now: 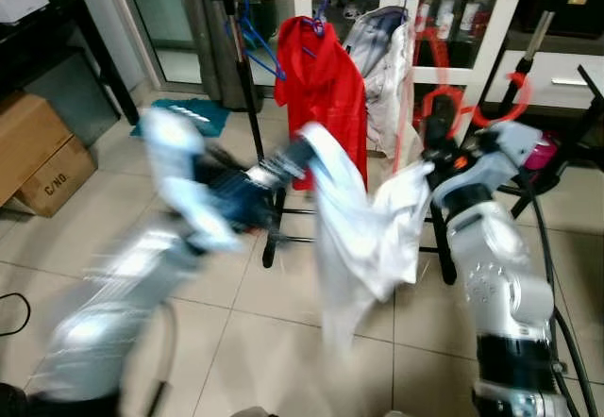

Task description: Hang hanger

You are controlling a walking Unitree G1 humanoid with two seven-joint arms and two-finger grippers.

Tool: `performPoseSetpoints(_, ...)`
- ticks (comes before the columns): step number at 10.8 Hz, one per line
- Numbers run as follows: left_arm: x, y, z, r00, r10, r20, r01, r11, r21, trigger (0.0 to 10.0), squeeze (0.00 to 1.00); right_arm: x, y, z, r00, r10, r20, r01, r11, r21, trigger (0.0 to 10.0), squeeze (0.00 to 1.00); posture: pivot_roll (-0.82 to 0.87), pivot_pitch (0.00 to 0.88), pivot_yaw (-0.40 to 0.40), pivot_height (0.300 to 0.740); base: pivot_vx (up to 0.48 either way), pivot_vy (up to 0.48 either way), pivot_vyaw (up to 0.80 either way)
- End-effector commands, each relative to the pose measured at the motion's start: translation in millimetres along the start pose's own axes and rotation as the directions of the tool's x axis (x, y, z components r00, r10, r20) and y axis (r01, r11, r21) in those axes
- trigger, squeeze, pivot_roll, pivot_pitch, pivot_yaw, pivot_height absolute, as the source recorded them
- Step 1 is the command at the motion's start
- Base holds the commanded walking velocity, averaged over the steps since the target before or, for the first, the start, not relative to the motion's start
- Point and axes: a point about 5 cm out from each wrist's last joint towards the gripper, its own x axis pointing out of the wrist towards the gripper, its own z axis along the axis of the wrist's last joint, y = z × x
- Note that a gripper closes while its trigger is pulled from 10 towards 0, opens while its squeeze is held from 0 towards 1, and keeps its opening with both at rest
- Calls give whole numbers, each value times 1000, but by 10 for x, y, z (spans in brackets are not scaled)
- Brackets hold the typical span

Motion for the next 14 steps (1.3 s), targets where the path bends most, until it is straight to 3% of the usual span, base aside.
performPoseSetpoints(1,-165,-35,49,999,-4,-43,3,1000,-21,0,0,107,-32,158,995,-30,94,18,991,130,0,0,-22,0,109,740,0,0,0)
performPoseSetpoints(2,-350,40,-112,971,52,-232,-50,999,14,0,0,194,-17,293,989,-26,148,-12,969,249,0,0,-20,0,115,740,0,0,0)
performPoseSetpoints(3,-617,190,-401,869,142,-474,-134,990,49,0,0,319,58,483,977,24,214,-107,917,385,0,0,-14,0,113,740,0,0,0)
performPoseSetpoints(4,-845,381,-677,736,282,-615,-255,958,134,0,0,435,167,652,951,93,293,-232,843,485,0,0,-14,0,114,740,0,0,0)
performPoseSetpoints(6,-1064,402,-904,619,318,-718,-296,941,162,0,0,504,275,820,914,159,373,-347,783,516,0,0,-23,0,122,740,0,0,0)
performPoseSetpoints(8,-1272,362,-1106,524,296,-798,-284,945,164,0,0,502,242,958,886,159,436,-402,733,549,0,0,-24,0,121,740,0,0,0)
performPoseSetpoints(9,-1345,366,-1147,500,304,-811,-269,945,189,0,0,511,202,984,889,158,430,-390,753,529,0,0,-27,0,122,740,0,0,0)
performPoseSetpoints(10,-1255,434,-1047,567,366,-738,-288,927,239,0,0,480,162,908,921,189,342,-330,844,422,0,0,-25,0,114,740,0,0,0)
performPoseSetpoints(11,-1133,489,-925,637,416,-649,-328,908,261,0,0,402,153,720,955,235,182,-276,927,253,0,0,-23,0,109,740,0,0,0)
performPoseSetpoints(12,-1051,529,-834,665,459,-589,-362,888,283,0,0,307,147,559,965,252,65,-259,956,137,0,0,-26,0,100,740,0,0,0)
performPoseSetpoints(13,-889,554,-685,718,505,-479,-401,862,309,0,0,87,66,264,975,187,-124,-192,981,-29,0,0,-40,0,96,740,0,0,0)
performPoseSetpoints(14,-730,525,-589,755,525,-392,-421,848,324,0,0,-158,-64,50,964,79,-253,-127,975,-180,0,0,-49,0,93,740,0,0,0)
